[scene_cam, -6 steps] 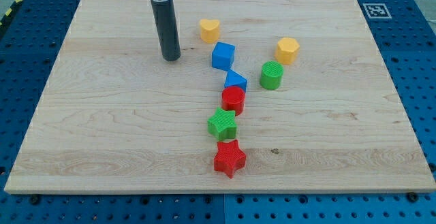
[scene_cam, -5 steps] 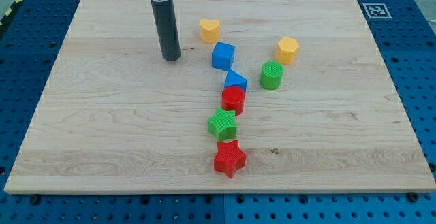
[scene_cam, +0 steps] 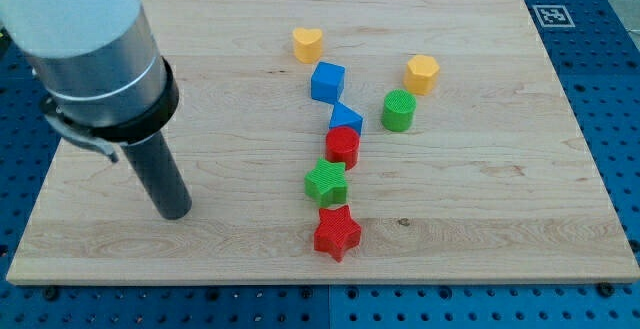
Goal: Place the red star to the right of the green star
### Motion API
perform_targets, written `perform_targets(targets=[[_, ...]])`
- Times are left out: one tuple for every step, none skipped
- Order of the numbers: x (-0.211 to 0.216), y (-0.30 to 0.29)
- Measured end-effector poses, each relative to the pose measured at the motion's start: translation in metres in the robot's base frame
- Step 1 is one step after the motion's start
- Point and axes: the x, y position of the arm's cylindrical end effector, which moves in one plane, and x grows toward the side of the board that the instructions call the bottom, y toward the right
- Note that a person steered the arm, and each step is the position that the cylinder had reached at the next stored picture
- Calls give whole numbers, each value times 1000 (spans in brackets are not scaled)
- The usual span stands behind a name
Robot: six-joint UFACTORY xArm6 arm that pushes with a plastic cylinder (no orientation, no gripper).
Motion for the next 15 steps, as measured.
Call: perform_targets(targets=[[13,17],[36,80],[43,128],[43,128],[43,138],[43,168],[43,201],[43,233],[43,259],[29,263],[43,251],[46,208],[46,202],[45,217],[35,218]])
